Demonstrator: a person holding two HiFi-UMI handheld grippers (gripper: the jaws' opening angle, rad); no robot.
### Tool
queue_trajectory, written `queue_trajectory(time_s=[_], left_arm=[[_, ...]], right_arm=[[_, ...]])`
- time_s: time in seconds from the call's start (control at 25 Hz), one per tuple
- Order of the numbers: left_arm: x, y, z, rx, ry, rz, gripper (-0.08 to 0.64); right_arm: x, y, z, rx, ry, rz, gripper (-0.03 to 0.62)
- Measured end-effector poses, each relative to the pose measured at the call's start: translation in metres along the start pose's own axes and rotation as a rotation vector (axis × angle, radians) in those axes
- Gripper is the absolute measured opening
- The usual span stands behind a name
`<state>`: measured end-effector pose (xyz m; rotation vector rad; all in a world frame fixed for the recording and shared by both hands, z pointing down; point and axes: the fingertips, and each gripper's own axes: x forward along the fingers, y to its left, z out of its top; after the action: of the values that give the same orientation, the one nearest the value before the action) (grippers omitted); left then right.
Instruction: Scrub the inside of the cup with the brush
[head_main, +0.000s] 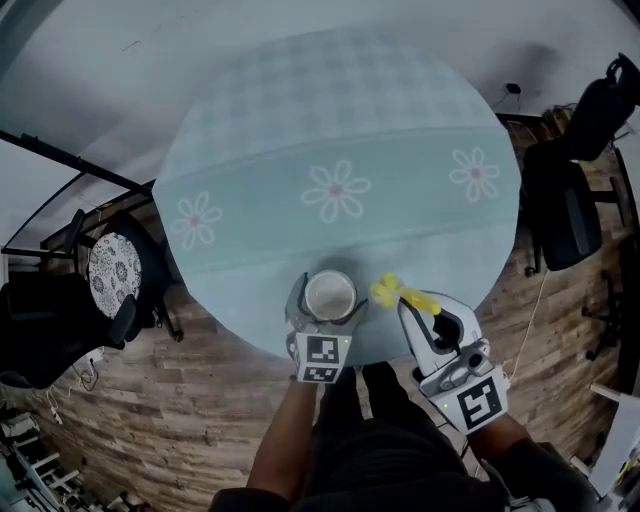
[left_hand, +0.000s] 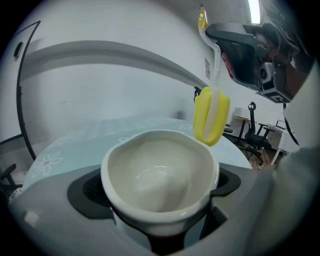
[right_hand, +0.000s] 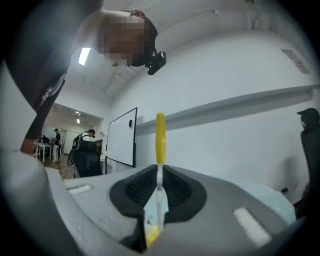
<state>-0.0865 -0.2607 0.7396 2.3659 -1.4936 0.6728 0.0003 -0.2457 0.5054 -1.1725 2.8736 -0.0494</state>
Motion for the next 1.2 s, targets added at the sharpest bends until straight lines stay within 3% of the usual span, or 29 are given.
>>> queue_trajectory(time_s=[0.32,0.8,1.2], left_arm=[[0.027,-0.002,-0.039,-0.032,0.064,0.028,0.572],[0.045,-0.013,-0.051,-0.023,0.101,0.037,0.572],[0.03,-0.017,-0.048,-0.021,0.105,0.006,0.577]], right_arm=[[0.0,-0.012,-0.034,0.015,0.024,0.006,0.037],[-0.007,-0.02,-0.05,0.032,0.043,-0.002,0.037],[-0.014,-0.01,-0.029,0.036,0.006,0.001,0.037]])
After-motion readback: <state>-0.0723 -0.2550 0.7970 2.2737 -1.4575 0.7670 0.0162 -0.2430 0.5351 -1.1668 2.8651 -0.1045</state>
